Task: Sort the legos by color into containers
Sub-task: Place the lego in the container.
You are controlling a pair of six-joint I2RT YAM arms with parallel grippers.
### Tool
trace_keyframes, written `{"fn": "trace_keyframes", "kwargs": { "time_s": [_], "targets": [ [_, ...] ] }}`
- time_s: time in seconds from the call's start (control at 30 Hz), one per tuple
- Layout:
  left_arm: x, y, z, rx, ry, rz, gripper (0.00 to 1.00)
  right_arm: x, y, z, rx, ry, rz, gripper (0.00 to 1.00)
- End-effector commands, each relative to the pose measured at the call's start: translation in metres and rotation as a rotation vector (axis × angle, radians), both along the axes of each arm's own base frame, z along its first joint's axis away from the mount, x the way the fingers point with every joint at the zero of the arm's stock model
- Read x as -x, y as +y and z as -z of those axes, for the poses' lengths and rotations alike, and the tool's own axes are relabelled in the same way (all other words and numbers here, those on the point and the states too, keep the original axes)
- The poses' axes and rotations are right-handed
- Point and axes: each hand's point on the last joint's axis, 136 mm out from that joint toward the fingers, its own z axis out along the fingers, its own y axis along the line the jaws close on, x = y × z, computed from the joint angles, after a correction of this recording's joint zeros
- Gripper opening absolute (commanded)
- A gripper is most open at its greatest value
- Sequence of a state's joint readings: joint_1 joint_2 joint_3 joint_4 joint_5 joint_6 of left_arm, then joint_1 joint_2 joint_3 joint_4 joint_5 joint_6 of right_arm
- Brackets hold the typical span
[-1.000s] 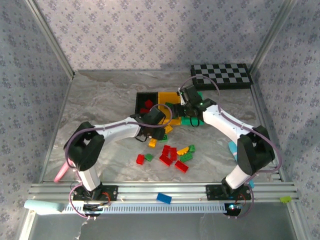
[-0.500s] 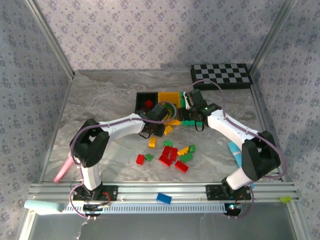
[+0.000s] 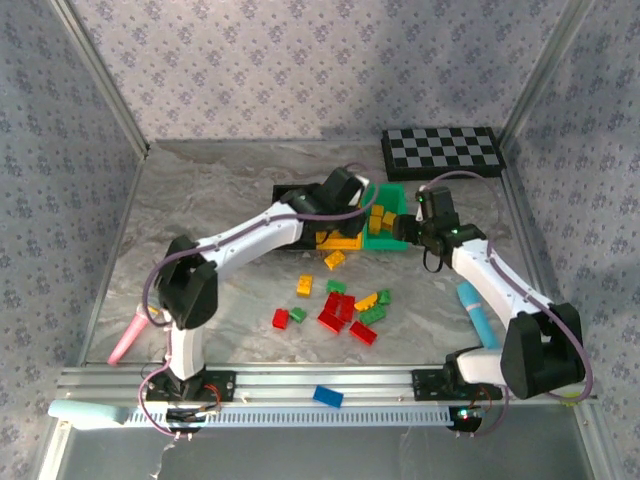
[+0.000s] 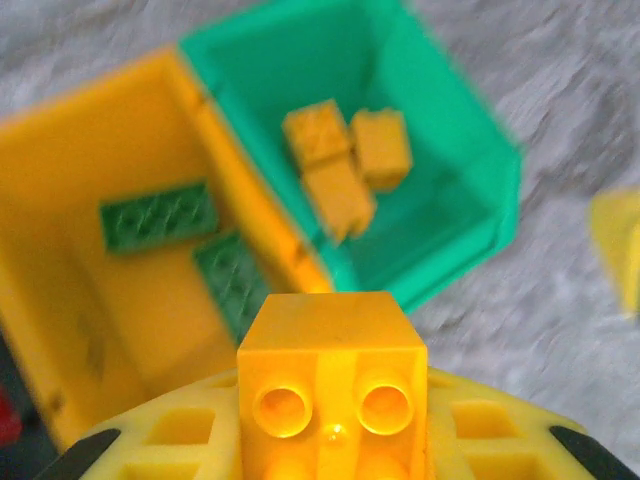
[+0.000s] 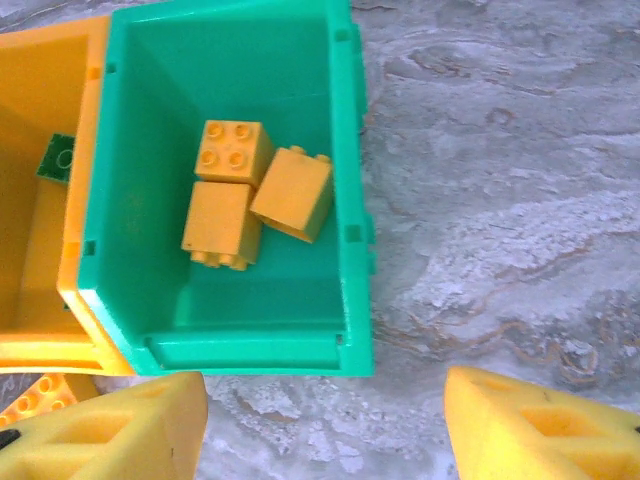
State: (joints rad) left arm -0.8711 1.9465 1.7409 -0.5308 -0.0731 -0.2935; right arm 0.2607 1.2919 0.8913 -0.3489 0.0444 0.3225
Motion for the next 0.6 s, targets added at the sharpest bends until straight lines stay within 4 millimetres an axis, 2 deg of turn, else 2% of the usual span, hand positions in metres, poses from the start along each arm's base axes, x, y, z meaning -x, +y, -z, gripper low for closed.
{"fn": "trace_keyframes", "kwargs": {
  "time_s": [0.0, 0.03, 0.2, 0.3, 0.33, 0.4, 0.5, 0.57],
  "targets": [
    [-0.009, -0.023, 0.010, -0.046, 0.027, 0.081, 0.31, 0.010, -0.002, 0.002, -0.031, 0.012, 0.013, 0.65],
    [-0.017, -0.034, 0.001, -0.036, 0.012, 0.092, 0.31, 0.013, -0.004, 0.003, -0.030, 0.013, 0.015, 0.65],
    [-0.040, -0.059, 0.008, -0.034, 0.040, 0.129, 0.31, 0.026, -0.008, 0.007, -0.036, 0.031, 0.020, 0.65],
    [-0.050, -0.070, 0.015, -0.012, 0.051, 0.145, 0.35, 0.033, -0.006, 0.011, -0.053, 0.049, 0.012, 0.65],
    [-0.053, -0.072, 0.014, -0.003, 0.051, 0.144, 0.42, 0.036, -0.003, 0.012, -0.057, 0.055, 0.004, 0.65],
    [-0.057, -0.072, 0.014, 0.002, 0.051, 0.135, 0.64, 0.041, 0.002, 0.015, -0.060, 0.068, -0.013, 0.65],
    [-0.058, -0.068, 0.011, -0.005, 0.043, 0.129, 0.73, 0.049, 0.013, 0.020, -0.064, 0.088, -0.055, 0.66],
    [-0.055, -0.065, 0.004, -0.011, 0.035, 0.131, 0.74, 0.055, 0.021, 0.025, -0.068, 0.106, -0.085, 0.66]
  ]
}}
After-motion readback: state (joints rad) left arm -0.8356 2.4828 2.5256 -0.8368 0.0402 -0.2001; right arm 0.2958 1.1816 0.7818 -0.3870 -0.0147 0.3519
